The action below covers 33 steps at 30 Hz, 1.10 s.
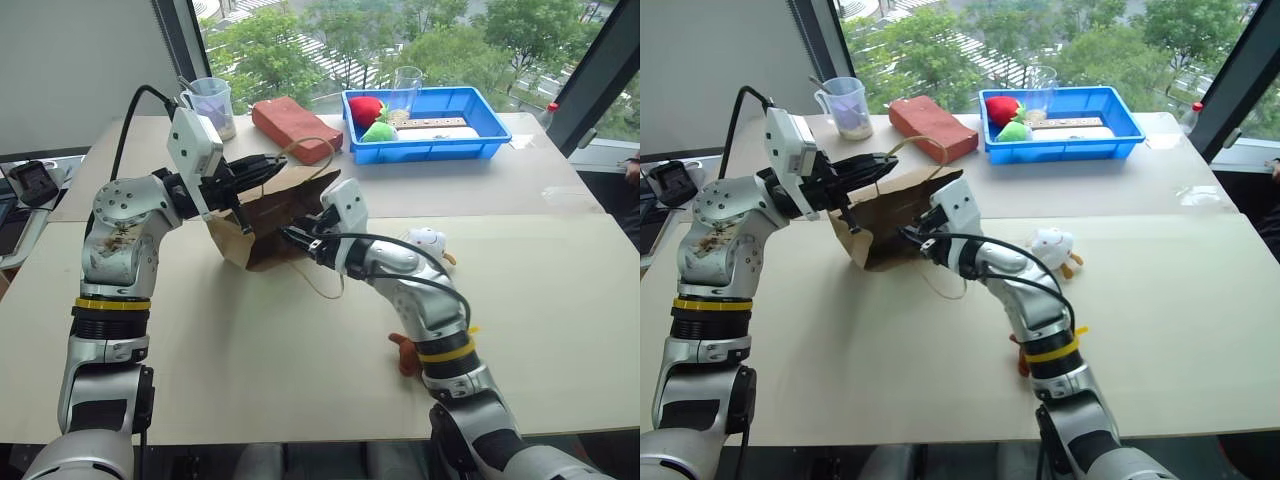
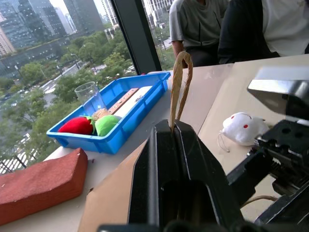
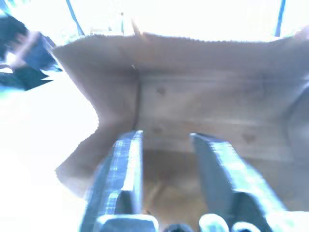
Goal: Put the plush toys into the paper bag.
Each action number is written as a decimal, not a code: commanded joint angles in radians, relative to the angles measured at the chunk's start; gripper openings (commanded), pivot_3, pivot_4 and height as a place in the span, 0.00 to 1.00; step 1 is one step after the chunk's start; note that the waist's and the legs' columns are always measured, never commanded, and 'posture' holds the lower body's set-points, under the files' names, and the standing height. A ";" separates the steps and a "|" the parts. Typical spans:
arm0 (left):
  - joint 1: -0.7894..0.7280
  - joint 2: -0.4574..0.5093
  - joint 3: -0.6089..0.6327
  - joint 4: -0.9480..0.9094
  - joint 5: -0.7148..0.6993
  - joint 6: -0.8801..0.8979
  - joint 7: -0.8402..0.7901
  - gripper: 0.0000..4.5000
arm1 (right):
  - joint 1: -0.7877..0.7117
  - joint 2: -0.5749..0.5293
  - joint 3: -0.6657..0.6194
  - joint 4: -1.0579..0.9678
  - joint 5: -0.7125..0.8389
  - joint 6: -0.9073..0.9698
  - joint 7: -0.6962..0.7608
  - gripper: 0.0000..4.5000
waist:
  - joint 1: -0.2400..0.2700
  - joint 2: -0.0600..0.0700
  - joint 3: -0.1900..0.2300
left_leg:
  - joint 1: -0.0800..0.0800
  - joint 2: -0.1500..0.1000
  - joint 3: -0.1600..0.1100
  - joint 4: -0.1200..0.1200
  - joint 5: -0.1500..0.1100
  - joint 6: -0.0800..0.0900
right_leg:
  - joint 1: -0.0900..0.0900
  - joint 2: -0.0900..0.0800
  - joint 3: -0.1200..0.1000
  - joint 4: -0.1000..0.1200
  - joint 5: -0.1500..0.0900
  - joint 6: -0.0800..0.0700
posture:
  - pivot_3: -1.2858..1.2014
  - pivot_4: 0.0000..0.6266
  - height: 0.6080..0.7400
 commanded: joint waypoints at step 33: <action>0.036 0.036 0.011 -0.129 -0.068 0.112 -0.027 0.00 | 0.611 -0.799 -0.271 -0.357 0.277 0.223 0.310 0.35 | 0.035 -0.001 0.001 | 0.000 0.000 0.003 0.003 -0.003 0.006 | 0.008 0.000 0.001 -0.016 0.000 0.000 | 0.52 0.24 1.00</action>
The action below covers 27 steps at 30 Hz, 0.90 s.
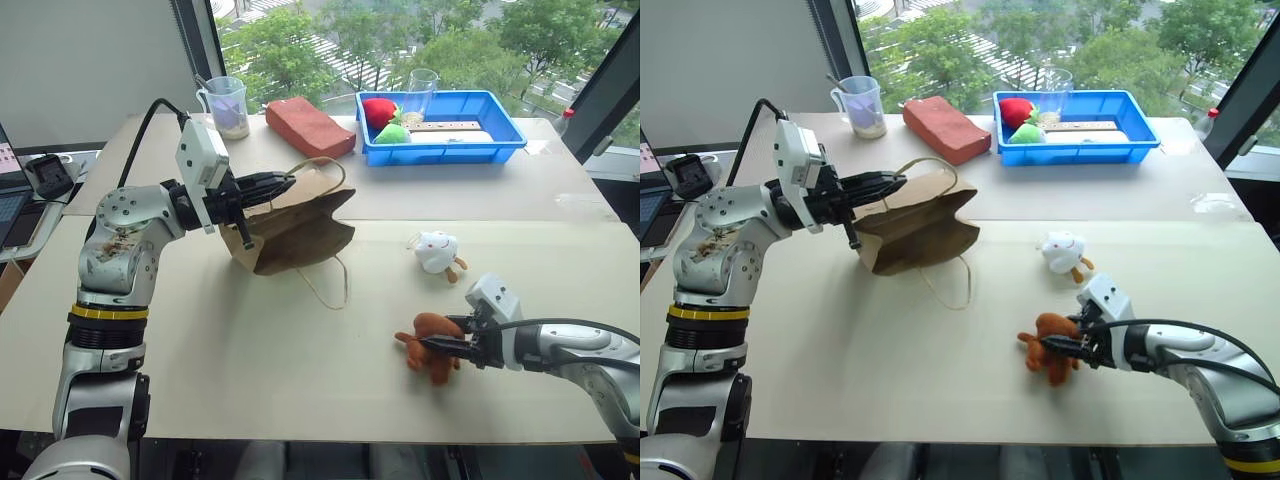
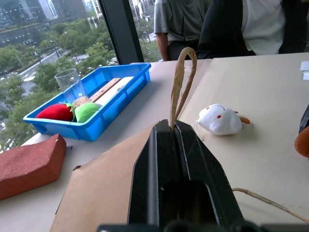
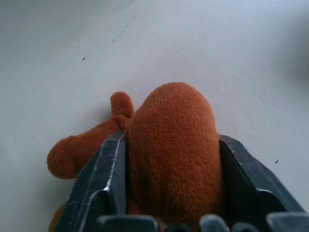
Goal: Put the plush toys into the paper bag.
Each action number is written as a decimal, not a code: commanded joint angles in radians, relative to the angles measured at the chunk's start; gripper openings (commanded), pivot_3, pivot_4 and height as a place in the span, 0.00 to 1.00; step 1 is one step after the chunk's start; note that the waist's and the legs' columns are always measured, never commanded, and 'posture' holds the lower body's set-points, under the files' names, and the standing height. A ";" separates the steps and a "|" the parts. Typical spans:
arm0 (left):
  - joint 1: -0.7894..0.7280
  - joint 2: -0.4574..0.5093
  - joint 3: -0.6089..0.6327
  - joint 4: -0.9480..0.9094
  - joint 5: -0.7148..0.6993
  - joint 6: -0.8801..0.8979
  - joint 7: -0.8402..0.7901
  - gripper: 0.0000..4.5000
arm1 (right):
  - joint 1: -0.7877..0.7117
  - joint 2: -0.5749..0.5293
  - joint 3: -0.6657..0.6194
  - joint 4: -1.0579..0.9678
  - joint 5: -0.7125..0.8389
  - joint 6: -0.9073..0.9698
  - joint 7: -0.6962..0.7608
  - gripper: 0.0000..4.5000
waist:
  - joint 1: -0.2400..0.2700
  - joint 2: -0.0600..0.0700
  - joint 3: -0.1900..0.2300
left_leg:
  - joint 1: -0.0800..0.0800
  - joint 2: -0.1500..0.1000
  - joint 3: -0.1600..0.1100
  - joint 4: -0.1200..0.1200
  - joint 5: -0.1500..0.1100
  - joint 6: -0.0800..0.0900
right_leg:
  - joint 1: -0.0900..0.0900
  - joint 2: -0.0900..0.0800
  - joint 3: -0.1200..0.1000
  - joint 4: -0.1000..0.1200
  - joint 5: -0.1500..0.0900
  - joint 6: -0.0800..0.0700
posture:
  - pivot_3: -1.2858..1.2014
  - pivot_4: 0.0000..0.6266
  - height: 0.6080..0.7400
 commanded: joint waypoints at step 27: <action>-0.066 -0.004 0.014 -0.053 -0.037 0.036 0.009 0.00 | -0.822 0.943 0.250 0.682 -0.179 -0.153 -0.544 0.46 | -0.046 0.001 0.000 | -0.002 0.000 -0.002 -0.003 0.004 -0.007 | -0.009 0.000 0.000 0.013 0.000 0.000 | 0.52 0.24 1.00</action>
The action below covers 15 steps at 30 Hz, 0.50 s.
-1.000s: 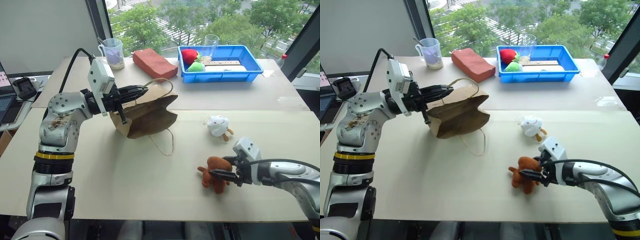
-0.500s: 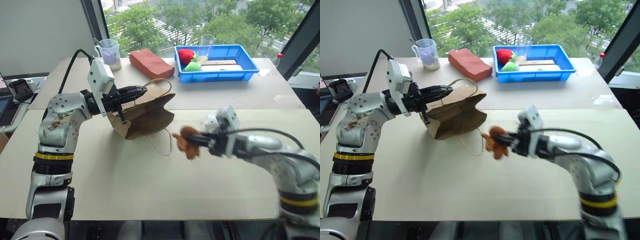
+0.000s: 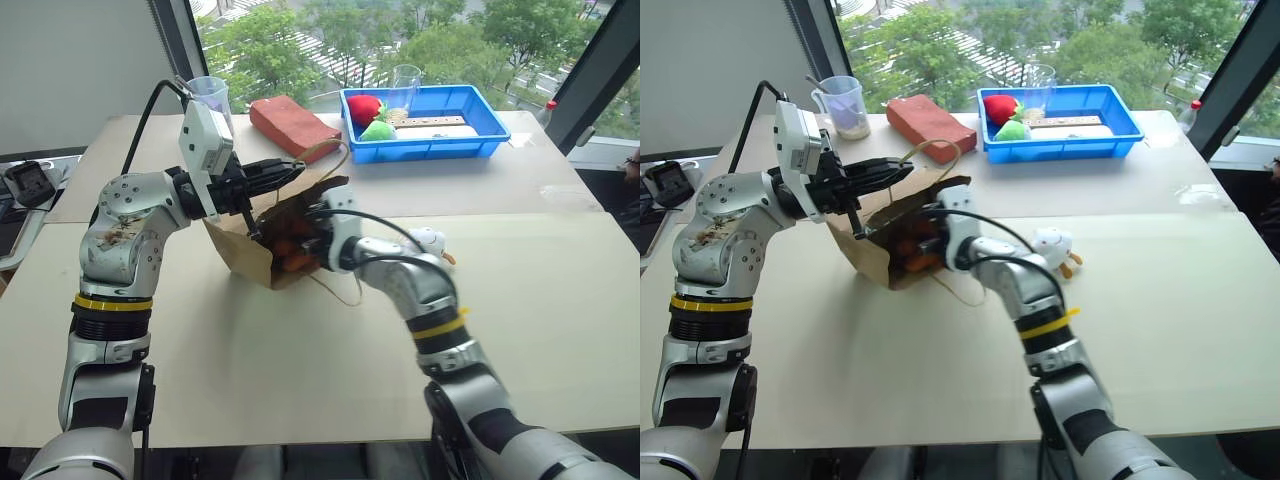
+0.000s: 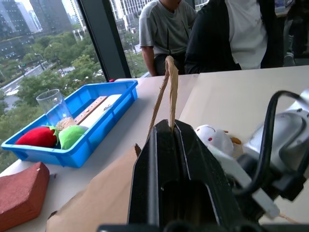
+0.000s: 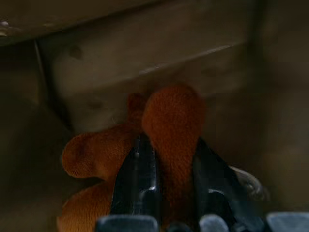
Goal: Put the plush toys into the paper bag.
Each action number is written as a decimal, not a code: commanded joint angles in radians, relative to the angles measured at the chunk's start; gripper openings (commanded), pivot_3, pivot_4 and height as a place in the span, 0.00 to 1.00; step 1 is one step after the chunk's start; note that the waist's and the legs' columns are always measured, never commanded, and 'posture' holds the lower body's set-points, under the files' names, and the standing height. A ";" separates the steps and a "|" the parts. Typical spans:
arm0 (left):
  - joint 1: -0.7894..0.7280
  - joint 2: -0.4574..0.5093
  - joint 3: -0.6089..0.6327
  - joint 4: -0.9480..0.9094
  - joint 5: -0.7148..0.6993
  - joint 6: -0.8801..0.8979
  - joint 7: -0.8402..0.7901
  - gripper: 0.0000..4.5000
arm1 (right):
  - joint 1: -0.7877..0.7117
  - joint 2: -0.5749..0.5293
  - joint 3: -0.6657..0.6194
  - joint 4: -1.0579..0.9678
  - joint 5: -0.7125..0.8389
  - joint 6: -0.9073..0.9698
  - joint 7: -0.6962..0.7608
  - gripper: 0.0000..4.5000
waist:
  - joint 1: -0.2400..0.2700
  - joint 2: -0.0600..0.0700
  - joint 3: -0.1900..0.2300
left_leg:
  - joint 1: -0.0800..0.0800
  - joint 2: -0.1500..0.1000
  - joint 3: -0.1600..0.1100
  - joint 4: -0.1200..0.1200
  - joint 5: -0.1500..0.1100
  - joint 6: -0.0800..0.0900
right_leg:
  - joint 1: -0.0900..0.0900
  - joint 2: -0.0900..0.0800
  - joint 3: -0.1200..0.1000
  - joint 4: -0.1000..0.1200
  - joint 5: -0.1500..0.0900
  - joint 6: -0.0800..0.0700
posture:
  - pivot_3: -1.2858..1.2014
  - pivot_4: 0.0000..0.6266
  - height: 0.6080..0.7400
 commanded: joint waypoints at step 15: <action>0.020 0.029 0.024 -0.028 -0.011 -0.015 0.004 0.00 | 0.090 -0.180 -0.036 -0.338 0.027 -0.022 0.212 1.00 | 0.011 0.000 0.000 | 0.000 0.000 0.000 0.000 -0.001 0.002 | 0.001 0.000 0.000 0.000 0.000 0.000 | 0.52 0.24 1.00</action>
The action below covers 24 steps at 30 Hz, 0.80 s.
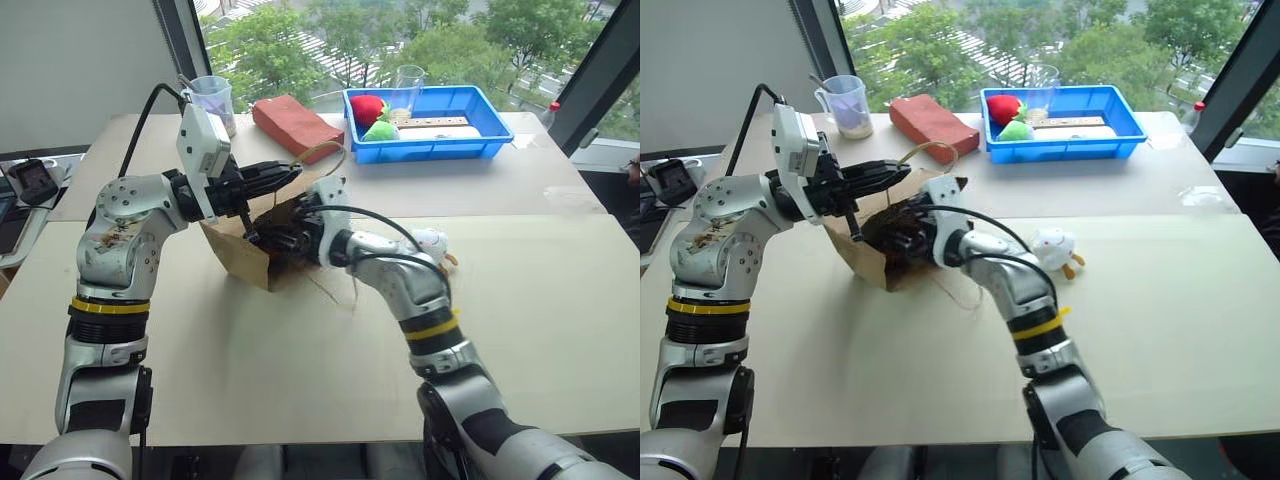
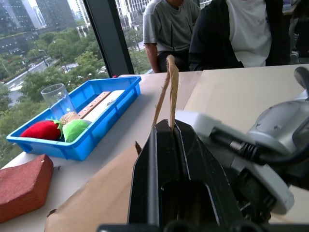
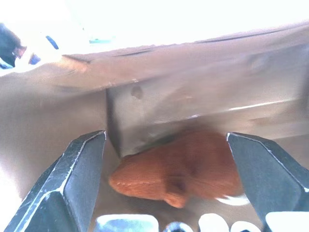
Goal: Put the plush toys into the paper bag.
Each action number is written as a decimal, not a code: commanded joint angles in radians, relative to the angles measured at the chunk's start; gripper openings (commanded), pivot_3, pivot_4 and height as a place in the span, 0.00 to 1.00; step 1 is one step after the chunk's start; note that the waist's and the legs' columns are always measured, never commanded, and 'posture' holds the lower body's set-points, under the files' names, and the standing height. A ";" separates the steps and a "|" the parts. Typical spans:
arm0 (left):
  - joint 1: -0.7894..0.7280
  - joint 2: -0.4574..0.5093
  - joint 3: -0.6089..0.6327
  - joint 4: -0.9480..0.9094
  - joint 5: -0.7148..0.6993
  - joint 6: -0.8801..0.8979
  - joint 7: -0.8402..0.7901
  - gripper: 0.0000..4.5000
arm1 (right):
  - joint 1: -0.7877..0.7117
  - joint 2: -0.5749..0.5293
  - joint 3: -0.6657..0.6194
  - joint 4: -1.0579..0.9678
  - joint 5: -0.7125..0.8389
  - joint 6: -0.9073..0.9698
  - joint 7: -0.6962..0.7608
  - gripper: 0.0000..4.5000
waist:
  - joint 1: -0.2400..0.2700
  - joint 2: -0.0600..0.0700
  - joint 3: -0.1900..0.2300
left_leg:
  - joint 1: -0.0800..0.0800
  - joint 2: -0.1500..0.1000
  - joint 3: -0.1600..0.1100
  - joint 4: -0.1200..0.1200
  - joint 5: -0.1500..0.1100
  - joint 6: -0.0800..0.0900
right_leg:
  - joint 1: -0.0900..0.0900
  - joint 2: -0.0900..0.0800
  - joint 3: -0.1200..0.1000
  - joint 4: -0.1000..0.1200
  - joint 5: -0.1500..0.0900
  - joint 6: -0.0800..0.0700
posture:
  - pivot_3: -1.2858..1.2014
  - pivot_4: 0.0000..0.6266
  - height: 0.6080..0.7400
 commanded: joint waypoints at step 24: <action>-0.010 0.031 0.013 -0.013 -0.004 -0.027 -0.019 0.00 | 0.262 -0.357 -0.237 -0.009 -0.158 -0.086 -0.121 1.00 | 0.001 0.000 0.000 | 0.000 0.000 0.002 0.001 -0.002 0.003 | 0.002 0.000 0.001 -0.001 0.000 0.000 | 0.52 0.24 1.00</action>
